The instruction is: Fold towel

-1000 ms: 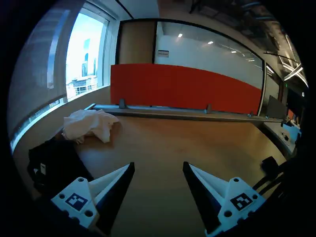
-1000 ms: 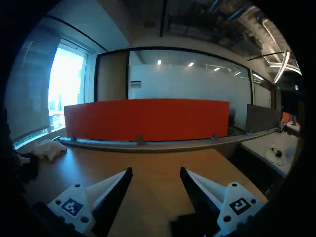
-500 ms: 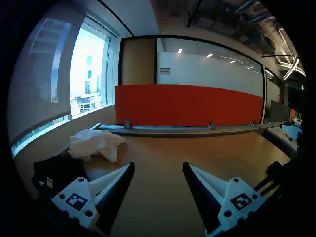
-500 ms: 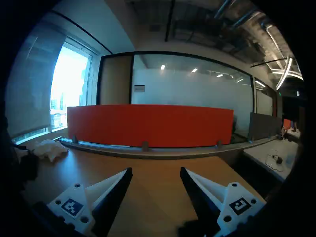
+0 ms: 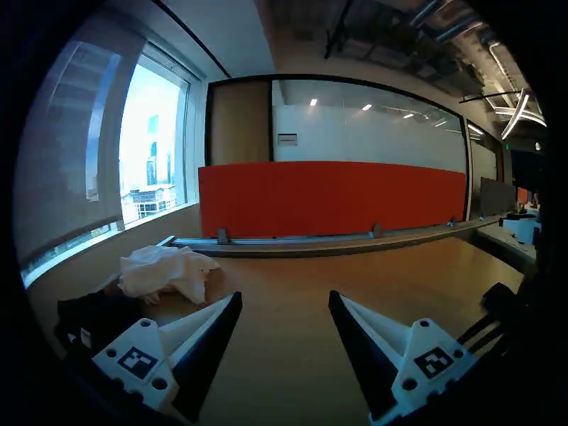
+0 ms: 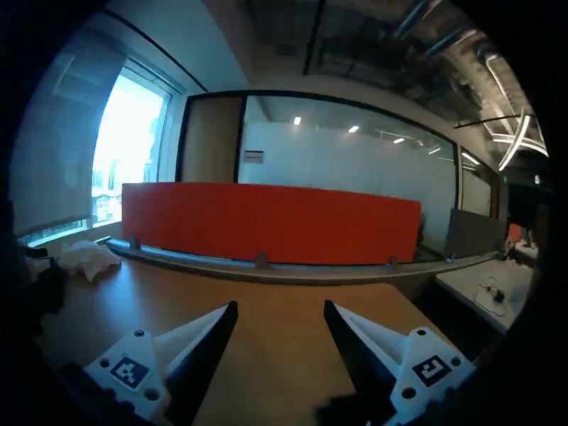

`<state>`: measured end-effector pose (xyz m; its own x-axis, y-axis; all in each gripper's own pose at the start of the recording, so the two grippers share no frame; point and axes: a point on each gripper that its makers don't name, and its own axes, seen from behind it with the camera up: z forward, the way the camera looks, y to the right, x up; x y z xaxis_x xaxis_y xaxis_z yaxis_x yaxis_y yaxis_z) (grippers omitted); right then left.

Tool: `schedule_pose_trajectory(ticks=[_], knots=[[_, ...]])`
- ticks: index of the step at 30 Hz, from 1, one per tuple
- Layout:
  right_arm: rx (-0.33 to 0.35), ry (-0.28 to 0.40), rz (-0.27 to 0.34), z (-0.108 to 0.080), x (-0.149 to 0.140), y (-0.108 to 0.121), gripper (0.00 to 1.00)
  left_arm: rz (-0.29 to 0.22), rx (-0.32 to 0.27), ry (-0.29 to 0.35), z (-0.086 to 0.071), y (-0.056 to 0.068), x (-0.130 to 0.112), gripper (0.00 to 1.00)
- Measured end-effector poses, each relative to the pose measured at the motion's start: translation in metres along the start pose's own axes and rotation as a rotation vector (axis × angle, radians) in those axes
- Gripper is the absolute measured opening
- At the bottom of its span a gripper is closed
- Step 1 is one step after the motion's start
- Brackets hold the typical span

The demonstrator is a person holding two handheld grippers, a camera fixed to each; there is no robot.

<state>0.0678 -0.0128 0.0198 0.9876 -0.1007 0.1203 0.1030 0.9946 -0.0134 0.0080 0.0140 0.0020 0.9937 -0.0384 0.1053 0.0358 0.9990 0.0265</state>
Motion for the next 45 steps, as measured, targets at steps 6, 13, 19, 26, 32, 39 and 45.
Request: schedule_pose_trajectory(ticks=[6,13,19,26,32,39,45], knots=[[0.004,0.006,0.007,0.001,-0.002,-0.004,0.94,0.016,0.004,0.016,0.007,0.001,-0.012,0.90],[0.014,0.019,0.019,0.004,-0.007,-0.009,0.94,0.034,0.018,0.054,0.017,-0.002,-0.024,0.90],[0.012,0.023,0.040,0.009,-0.012,-0.008,0.94,0.029,0.028,0.081,0.023,-0.004,-0.040,0.90],[0.014,0.040,0.035,0.013,-0.016,-0.011,0.94,0.018,0.040,0.103,0.026,-0.013,-0.060,0.90],[0.008,0.049,0.010,0.013,-0.022,-0.014,0.94,0.023,0.045,0.109,0.029,-0.020,-0.080,0.90],[0.011,0.055,-0.006,0.016,-0.028,-0.023,0.94,-0.011,0.043,0.137,0.031,-0.028,-0.086,0.90],[0.015,0.064,-0.016,0.018,-0.030,-0.026,0.94,-0.029,0.054,0.151,0.032,-0.037,-0.088,0.90]])
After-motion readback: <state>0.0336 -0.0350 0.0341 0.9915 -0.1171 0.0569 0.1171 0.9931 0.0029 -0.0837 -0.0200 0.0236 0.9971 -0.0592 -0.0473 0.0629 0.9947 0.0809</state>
